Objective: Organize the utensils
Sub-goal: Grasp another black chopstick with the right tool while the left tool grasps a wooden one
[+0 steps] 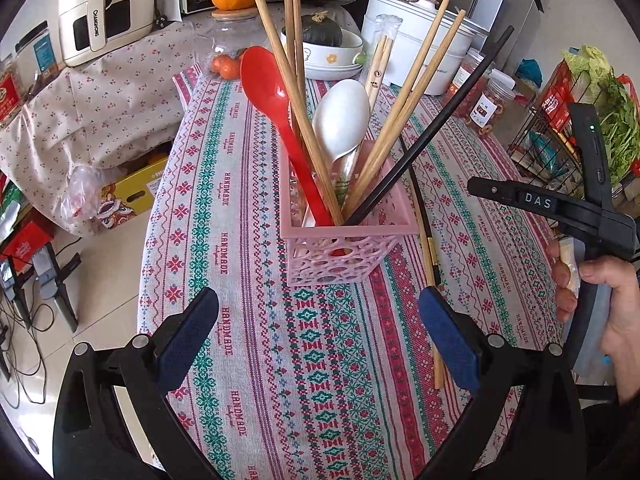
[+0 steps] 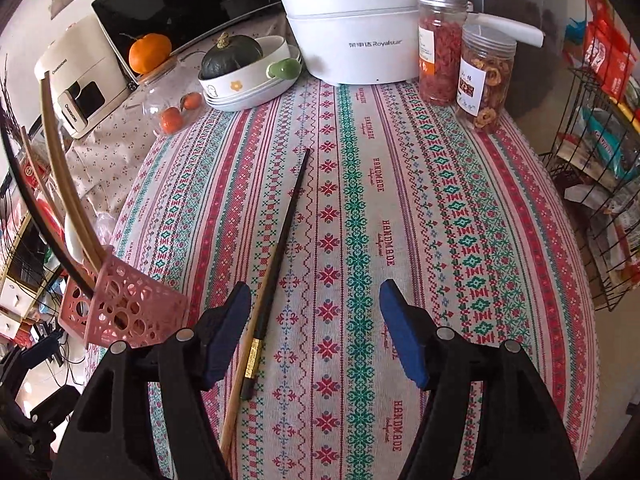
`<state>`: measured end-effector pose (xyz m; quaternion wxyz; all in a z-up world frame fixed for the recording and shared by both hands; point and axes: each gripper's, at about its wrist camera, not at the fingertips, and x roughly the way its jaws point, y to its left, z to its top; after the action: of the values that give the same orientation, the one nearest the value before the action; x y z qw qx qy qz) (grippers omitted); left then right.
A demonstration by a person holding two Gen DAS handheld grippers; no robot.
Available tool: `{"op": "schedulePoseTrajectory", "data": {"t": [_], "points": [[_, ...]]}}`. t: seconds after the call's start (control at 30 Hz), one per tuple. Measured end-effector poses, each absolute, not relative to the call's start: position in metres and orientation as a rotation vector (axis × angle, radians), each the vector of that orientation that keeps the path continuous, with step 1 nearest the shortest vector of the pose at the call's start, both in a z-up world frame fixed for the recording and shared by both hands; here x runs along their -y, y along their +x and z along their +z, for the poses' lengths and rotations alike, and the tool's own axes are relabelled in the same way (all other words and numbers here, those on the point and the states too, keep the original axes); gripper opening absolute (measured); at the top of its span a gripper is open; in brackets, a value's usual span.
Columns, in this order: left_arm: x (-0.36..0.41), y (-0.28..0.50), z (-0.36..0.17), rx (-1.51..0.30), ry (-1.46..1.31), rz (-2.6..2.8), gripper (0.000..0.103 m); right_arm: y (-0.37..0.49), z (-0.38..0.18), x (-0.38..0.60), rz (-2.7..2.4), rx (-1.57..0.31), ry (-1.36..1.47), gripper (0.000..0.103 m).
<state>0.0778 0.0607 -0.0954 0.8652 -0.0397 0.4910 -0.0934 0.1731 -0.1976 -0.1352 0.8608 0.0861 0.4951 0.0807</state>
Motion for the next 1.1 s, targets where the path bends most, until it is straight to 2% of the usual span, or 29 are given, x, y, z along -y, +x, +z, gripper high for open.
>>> {"op": "schedulePoseTrajectory", "data": {"t": [0.17,0.4,0.5,0.57,0.67,0.93,1.03,1.1], "points": [[-0.061,0.080,-0.092,-1.029,-0.102,-0.211,0.096,0.215,-0.163,0.190,0.180,-1.086,0.236,0.044],[-0.059,0.081,-0.095,-1.050,-0.105,-0.248,0.096,0.261,-0.172,0.170,0.200,-1.054,0.229,0.035],[-0.058,0.080,-0.095,-1.052,-0.116,-0.257,0.096,0.272,-0.182,0.156,0.182,-1.079,0.173,0.023],[-0.057,0.080,-0.093,-1.047,-0.119,-0.266,0.096,0.270,-0.184,0.147,0.161,-1.060,0.077,0.011],[-0.053,0.078,-0.090,-1.040,-0.109,-0.280,0.096,0.262,-0.182,0.144,0.161,-1.073,-0.024,0.008],[-0.026,0.070,-0.087,-1.019,-0.037,-0.343,0.091,0.216,-0.163,0.182,0.132,-1.167,-0.001,0.006],[-0.001,0.065,-0.091,-1.010,0.041,-0.372,0.079,0.189,-0.142,0.200,0.132,-1.151,0.031,0.006],[0.017,0.064,-0.097,-1.021,0.083,-0.402,0.064,0.172,-0.130,0.211,0.132,-1.139,0.048,0.006]]}}
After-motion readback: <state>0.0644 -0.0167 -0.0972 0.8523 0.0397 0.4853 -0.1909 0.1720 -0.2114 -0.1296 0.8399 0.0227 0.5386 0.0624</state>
